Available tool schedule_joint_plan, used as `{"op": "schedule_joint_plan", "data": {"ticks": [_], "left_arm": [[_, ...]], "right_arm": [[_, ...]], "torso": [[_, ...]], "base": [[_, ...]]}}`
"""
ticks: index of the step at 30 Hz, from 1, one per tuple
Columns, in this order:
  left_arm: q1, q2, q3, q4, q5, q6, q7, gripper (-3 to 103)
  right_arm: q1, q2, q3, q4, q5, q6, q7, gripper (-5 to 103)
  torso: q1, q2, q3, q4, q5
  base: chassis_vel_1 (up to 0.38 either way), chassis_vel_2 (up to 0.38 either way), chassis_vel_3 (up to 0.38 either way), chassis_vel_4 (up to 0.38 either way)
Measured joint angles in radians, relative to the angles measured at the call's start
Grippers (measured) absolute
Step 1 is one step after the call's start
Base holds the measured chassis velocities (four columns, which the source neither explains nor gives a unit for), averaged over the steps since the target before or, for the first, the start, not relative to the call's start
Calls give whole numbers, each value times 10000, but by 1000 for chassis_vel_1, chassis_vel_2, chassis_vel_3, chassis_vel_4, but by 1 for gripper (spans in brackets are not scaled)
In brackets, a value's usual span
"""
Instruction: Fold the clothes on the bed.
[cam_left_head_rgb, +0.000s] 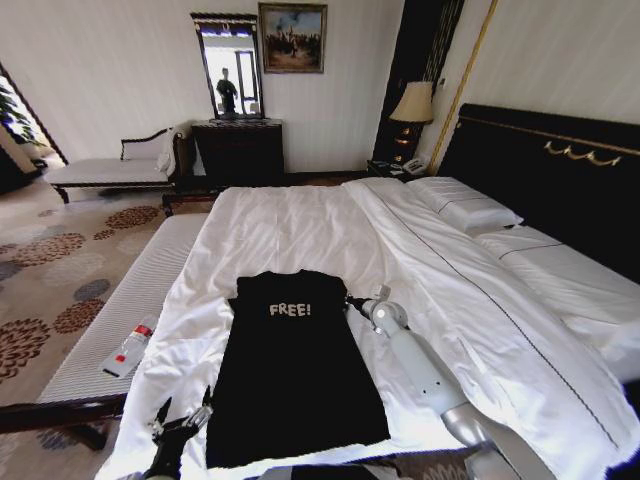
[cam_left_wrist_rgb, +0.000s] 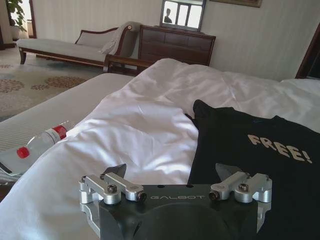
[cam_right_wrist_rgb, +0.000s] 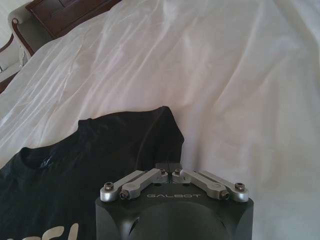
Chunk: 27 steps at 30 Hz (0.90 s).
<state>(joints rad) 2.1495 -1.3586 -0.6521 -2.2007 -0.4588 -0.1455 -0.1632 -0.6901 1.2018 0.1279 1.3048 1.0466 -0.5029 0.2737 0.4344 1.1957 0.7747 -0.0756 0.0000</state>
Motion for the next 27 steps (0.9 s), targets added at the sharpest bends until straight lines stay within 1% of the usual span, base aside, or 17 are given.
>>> {"op": "schedule_joint_plan", "data": {"ticks": [1,2,7,8,10,11,14,15,16,18,23,27], "left_arm": [[1,-1,-3,9,-4,-9,3,100],[1,-1,-3,9,-4,-9,3,100],[-7,-5,3,13,-13,-17,16,100],[-7,-5,3,13,-13,-17,16,100],[-8,-10,0,2,-14,-17,17,100],[-8,-10,0,2,-14,-17,17,100],[25,-26,-97,-19,-53,-26,21,100],[41,-28,-135,-18,-78,-29,28,100],[41,-28,-135,-18,-78,-29,28,100],[76,-28,-227,-19,-125,-47,55,100],[91,-34,-287,-3,-169,-61,73,100],[37,-32,-261,-5,-169,-57,76,100]], "right_arm": [[52,-77,-56,16,-258,108,-83,0],[52,-77,-56,16,-258,108,-83,0],[562,-716,-760,-107,-2695,1275,-987,0],[562,-716,-760,-107,-2695,1275,-987,0],[751,-903,-1268,-423,-3611,1689,-1257,0],[751,-903,-1268,-423,-3611,1689,-1257,0],[998,-926,-1793,-994,-4964,2398,-1656,0],[1083,-844,-1862,-1096,-5166,2471,-1670,0],[1083,-844,-1862,-1096,-5166,2471,-1670,0],[1253,-648,-1903,-1284,-5363,2506,-1649,0],[1427,-430,-1903,-1420,-5578,2524,-1617,0],[1551,-256,-2124,-1818,-6032,2952,-1654,0]], "torso": [[-1,0,0,-1,0],[-1,0,0,-1,0],[0,0,0,-3,-1],[0,0,0,-3,-1],[0,0,0,0,0],[0,0,0,0,0],[0,0,0,-6,0],[0,0,0,-5,0],[0,0,0,-5,0],[0,0,0,3,2],[0,0,0,-2,-2],[0,0,0,-4,-1]], "base": [[0,0,0,0],[0,0,0,0],[0,0,0,0],[0,0,0,0],[0,0,0,0],[0,0,0,0],[0,0,0,0],[0,0,0,0],[0,0,0,0],[0,0,0,0],[0,0,0,0],[0,0,0,0]]}}
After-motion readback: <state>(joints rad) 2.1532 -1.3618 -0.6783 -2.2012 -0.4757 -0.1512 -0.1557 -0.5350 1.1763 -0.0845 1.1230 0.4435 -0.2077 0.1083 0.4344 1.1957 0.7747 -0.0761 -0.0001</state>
